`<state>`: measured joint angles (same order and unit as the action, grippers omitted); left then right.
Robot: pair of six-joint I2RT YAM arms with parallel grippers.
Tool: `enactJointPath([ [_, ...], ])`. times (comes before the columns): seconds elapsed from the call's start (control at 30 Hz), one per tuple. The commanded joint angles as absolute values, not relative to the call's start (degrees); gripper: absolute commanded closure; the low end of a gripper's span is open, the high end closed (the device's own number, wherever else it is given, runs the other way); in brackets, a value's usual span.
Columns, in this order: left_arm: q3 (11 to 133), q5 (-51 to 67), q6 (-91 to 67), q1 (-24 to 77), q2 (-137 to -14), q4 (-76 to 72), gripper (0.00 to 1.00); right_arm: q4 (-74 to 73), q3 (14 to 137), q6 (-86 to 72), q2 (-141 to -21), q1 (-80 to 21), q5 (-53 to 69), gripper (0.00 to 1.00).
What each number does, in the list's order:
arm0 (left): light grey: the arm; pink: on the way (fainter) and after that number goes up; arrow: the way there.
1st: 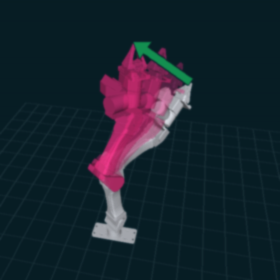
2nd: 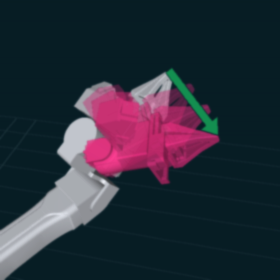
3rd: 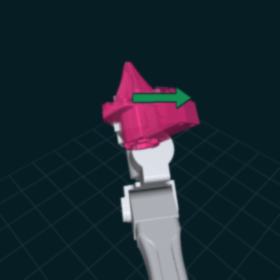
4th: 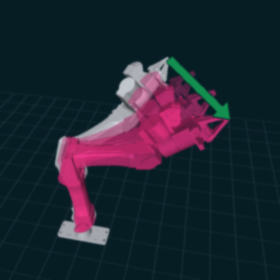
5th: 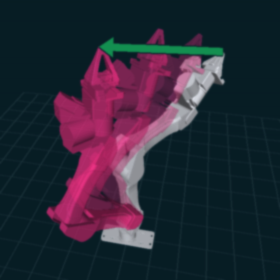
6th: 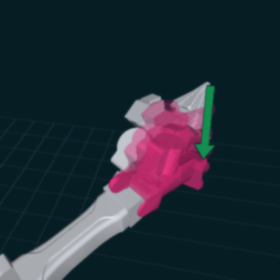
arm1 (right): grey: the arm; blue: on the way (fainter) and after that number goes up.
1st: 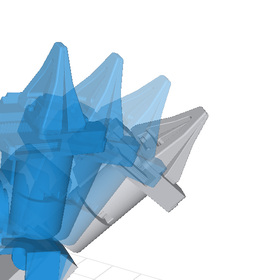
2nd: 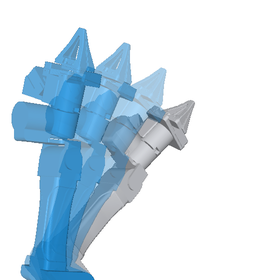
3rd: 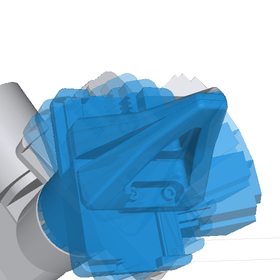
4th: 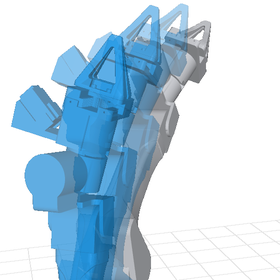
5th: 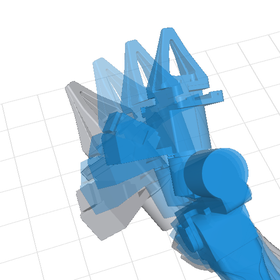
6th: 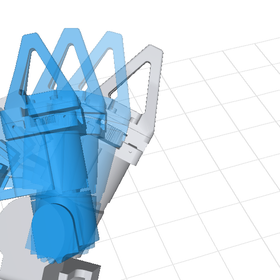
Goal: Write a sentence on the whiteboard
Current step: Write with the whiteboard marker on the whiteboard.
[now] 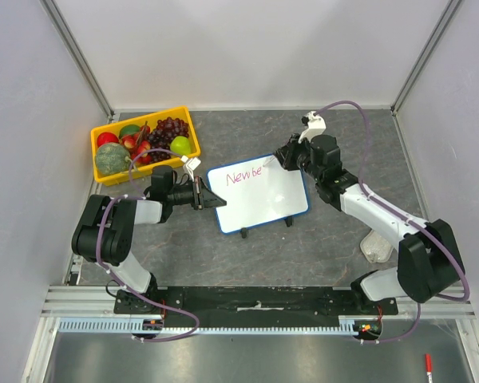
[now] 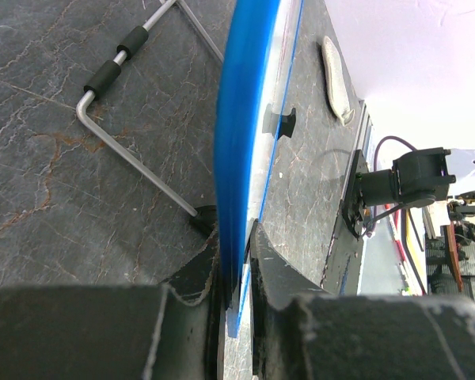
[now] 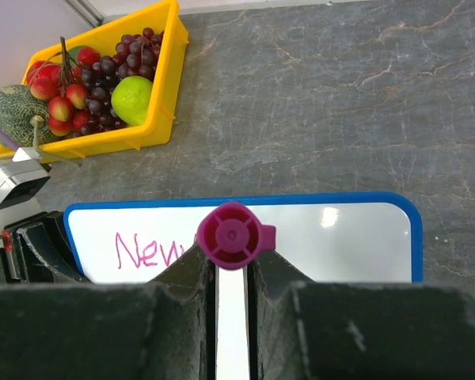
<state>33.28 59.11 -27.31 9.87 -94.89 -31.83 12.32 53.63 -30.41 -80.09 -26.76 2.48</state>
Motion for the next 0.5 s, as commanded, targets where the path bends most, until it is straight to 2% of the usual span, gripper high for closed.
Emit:
enactJointPath([
  [0.0,34.01,55.02,-23.55,10.11,-95.10,-30.15,0.98,13.10,56.07,-29.97,-81.38,-26.54,1.23,1.00],
  [0.47,34.01,55.02,-23.55,10.02,-95.19,-30.06,0.98,12.92,56.69,-29.62,-82.71,-26.37,2.90,1.00],
])
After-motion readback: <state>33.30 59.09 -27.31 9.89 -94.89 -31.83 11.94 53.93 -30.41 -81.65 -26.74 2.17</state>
